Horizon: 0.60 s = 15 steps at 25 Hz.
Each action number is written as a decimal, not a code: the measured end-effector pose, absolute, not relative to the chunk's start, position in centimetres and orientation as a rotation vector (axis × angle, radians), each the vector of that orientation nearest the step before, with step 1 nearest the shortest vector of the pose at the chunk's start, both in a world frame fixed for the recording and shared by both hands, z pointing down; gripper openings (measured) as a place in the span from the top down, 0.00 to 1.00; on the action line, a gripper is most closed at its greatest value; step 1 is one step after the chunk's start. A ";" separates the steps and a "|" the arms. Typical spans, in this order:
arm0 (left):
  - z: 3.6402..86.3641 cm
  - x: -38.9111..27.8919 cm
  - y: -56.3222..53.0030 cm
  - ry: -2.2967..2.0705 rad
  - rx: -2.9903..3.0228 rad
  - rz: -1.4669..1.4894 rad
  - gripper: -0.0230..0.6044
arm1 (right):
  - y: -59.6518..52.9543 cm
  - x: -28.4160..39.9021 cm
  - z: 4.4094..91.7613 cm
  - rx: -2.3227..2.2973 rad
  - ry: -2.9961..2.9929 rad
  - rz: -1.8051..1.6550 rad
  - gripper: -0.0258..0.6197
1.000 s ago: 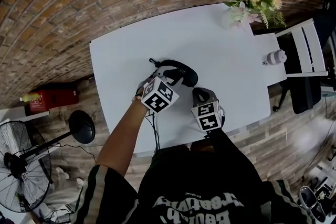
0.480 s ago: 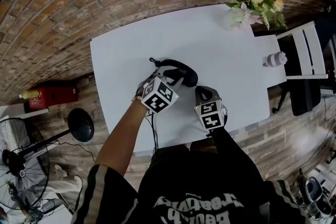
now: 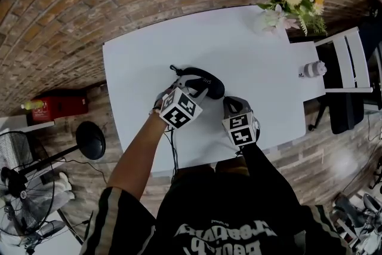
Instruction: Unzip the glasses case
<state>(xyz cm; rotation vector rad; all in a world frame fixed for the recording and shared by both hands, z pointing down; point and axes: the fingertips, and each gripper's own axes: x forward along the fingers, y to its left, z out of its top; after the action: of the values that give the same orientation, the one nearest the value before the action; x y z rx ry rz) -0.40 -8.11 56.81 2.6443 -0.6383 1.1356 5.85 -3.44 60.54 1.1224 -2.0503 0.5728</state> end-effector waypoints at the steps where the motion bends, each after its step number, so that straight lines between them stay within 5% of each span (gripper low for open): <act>1: 56.8 -0.4 -8.1 -0.639 2.644 1.134 0.78 | -3.5 5.9 60.5 1.119 -2.052 0.568 0.94; 15: 56.7 -0.4 -8.1 -0.648 2.646 1.117 0.78 | -4.0 6.2 60.5 1.107 -2.053 0.548 0.94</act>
<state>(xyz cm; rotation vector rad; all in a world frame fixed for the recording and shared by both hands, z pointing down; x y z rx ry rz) -0.40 -8.09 56.74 2.6458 -0.6476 1.1171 6.23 -3.96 60.53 1.1068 -2.0528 0.5483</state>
